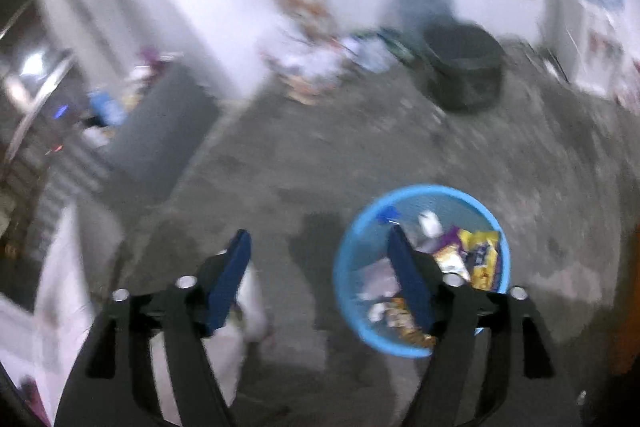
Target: Collect trash
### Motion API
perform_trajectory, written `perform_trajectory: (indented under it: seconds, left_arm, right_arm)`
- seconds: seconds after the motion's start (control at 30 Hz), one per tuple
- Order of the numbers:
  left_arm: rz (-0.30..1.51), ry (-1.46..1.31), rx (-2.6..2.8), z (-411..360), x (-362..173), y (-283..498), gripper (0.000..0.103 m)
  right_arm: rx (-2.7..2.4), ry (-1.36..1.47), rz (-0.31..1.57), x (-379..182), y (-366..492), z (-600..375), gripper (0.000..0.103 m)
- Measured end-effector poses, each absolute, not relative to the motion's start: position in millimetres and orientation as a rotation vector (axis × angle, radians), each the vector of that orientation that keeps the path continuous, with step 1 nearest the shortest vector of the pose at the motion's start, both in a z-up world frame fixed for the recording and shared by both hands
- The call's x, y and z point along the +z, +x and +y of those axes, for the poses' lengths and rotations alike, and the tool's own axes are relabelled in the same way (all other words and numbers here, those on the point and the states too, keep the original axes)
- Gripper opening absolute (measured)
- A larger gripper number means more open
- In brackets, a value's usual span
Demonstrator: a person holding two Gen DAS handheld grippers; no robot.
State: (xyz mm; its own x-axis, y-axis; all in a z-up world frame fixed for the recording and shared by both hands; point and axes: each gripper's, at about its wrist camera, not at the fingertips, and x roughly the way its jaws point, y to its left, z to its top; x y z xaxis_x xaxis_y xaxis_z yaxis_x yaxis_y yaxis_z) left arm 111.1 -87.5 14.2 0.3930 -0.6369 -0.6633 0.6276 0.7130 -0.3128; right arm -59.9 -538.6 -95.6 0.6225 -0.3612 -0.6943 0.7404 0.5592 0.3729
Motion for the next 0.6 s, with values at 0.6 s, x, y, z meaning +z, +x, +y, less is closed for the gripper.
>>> perform_trajectory:
  seconds: [0.6]
  left_arm:
    - [0.825, 0.131, -0.302, -34, 10, 24, 0.094]
  right_arm:
    - [-0.309, 0.128, 0.631, -1, -81, -243, 0.097]
